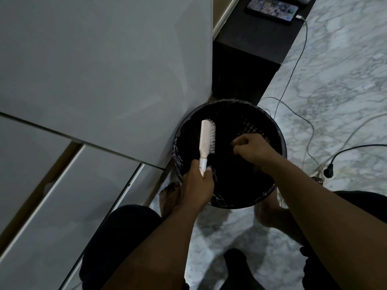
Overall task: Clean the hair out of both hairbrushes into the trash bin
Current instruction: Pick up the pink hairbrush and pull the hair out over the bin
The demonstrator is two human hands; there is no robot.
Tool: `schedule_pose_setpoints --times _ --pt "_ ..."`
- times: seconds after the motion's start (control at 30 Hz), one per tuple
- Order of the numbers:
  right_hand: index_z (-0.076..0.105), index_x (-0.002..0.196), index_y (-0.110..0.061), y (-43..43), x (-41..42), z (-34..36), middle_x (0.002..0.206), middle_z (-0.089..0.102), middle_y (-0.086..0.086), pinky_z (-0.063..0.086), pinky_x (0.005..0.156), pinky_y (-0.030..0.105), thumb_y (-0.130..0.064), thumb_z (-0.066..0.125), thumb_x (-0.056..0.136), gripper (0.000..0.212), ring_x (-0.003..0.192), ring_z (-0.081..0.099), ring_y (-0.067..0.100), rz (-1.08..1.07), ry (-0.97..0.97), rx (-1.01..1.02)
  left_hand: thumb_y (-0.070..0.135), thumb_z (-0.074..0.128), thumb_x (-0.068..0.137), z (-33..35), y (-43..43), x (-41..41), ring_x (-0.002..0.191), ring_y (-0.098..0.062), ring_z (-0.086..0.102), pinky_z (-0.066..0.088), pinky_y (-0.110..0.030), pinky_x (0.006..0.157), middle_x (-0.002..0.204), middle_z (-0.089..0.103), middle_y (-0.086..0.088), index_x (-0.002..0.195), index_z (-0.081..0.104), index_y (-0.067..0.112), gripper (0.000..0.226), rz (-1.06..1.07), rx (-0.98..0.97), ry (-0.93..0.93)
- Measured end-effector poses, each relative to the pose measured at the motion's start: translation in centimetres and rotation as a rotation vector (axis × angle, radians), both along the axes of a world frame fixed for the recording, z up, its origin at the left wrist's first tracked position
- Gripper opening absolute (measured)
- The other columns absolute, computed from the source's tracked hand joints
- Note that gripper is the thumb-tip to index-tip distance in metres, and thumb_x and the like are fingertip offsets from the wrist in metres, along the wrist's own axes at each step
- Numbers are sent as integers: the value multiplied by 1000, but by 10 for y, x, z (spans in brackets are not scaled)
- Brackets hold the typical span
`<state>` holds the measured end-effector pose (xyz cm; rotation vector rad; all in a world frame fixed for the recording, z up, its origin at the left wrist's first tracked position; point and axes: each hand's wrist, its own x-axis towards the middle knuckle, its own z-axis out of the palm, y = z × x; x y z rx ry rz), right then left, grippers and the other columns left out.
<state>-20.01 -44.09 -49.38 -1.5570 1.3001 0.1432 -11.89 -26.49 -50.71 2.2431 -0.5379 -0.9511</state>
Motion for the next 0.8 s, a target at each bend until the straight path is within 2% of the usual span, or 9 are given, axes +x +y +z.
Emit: schedule_pose_setpoints --times 0.07,0.13,0.2,0.3,0.43,0.57,0.63,0.7,0.8 --pt "69 119 -15 3 4 6 111 72 5 54 91 30 -10 73 81 38 100 66 17 54 -66 114 30 52 101 1 0 0 65 -22 55 41 -32 57 80 56 -4 94 43 20 15 -22 -4 -22" --pt "65 130 -16 4 7 8 120 71 3 51 101 34 -15 77 79 52 110 65 18 81 -99 234 30 52 101 1 0 -1 65 -23 56 42 -34 56 77 56 -2 93 43 20 16 -53 -21 -42" --pt "70 124 -17 4 7 8 114 74 5 52 100 35 -20 79 79 46 108 68 21 87 -96 294 32 52 100 3 1 -2 64 -24 57 44 -37 56 76 56 -2 92 43 21 16 -96 -31 -63" --pt "79 103 -10 7 5 12 96 78 8 57 78 25 -20 73 88 19 91 73 21 109 -120 324 34 52 99 5 2 -2 64 -25 57 48 -40 57 75 56 -2 92 41 23 17 -131 -44 -93" --pt "74 85 -9 7 2 17 89 73 11 56 79 30 -27 63 96 24 83 69 22 113 -185 346 31 52 100 6 2 1 67 -26 60 48 -40 58 77 59 -4 94 44 20 15 -106 -52 -105" --pt "56 73 -10 4 5 33 68 64 14 46 41 22 -20 52 101 30 42 58 14 -206 -382 537 30 53 101 4 5 1 63 -20 56 39 -32 52 78 58 -4 94 44 19 16 -105 -8 -111" --pt "55 70 -11 -3 6 36 63 61 9 45 39 21 -16 51 99 30 37 56 12 -383 -444 570 28 53 101 3 5 2 63 -18 54 35 -29 49 80 58 -4 96 44 18 14 -67 20 -92" --pt "61 71 -12 -11 5 31 62 61 7 51 53 27 -14 53 94 24 48 60 18 -358 -339 407 27 54 101 1 4 3 64 -19 55 36 -28 51 81 58 -4 95 44 18 14 -29 20 -62" --pt "65 79 -9 -17 -3 9 72 59 10 42 70 32 -17 53 93 20 69 57 27 34 14 6 29 55 99 0 2 4 63 -19 56 41 -30 55 78 57 0 92 47 20 14 1 5 -17"
